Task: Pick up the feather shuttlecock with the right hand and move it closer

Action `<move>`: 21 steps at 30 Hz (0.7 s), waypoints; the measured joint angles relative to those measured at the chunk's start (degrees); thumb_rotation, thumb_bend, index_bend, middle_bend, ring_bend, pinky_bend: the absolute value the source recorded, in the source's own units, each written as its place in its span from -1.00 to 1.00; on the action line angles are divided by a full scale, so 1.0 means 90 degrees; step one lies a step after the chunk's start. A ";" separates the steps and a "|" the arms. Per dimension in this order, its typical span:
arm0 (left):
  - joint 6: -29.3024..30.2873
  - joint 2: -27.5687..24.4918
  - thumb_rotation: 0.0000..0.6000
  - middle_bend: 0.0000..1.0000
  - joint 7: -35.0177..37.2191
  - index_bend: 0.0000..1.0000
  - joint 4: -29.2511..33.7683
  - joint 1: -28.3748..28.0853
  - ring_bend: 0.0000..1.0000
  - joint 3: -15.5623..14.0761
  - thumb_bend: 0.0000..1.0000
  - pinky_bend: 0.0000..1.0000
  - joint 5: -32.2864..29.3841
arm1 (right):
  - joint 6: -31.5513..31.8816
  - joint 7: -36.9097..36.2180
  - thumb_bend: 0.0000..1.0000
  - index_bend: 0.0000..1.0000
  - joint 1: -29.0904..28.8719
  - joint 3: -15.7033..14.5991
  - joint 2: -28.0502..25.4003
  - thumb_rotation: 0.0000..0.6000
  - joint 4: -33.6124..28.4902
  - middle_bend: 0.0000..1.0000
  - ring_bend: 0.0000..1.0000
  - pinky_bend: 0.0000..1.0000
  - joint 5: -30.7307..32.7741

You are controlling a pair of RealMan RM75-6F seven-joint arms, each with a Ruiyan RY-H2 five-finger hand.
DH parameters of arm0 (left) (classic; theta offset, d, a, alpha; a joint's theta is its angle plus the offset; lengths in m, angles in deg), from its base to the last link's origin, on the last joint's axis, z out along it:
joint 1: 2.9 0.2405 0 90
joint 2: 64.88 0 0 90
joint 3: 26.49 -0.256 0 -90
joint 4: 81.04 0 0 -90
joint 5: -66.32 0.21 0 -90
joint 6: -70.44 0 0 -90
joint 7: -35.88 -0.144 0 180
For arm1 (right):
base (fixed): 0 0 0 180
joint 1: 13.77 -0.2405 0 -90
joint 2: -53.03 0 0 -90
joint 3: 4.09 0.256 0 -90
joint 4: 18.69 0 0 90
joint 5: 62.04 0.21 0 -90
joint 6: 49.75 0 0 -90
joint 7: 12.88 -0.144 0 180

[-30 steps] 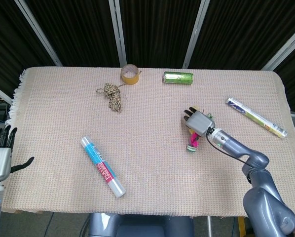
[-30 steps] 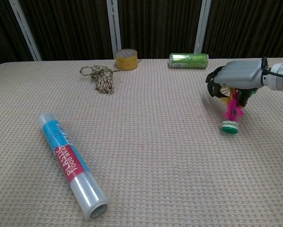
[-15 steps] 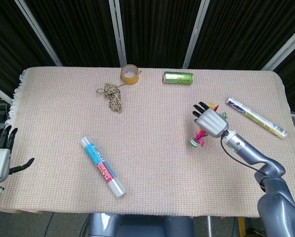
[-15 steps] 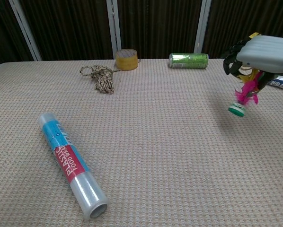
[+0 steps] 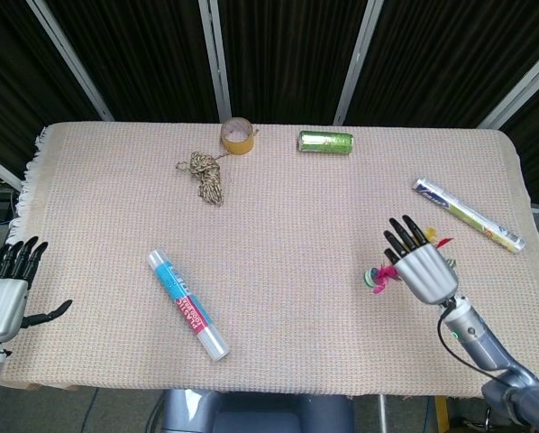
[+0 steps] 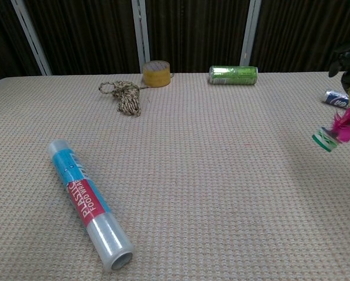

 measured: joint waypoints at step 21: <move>-0.0323 -0.0183 0.19 -1.00 0.0517 -1.00 0.0110 -0.0156 -1.00 -0.0224 -0.69 -1.00 0.0308 | -0.0429 0.1974 -0.65 0.06 0.0739 -0.0197 0.0064 1.00 -0.1213 -0.50 -0.74 -0.52 -0.0213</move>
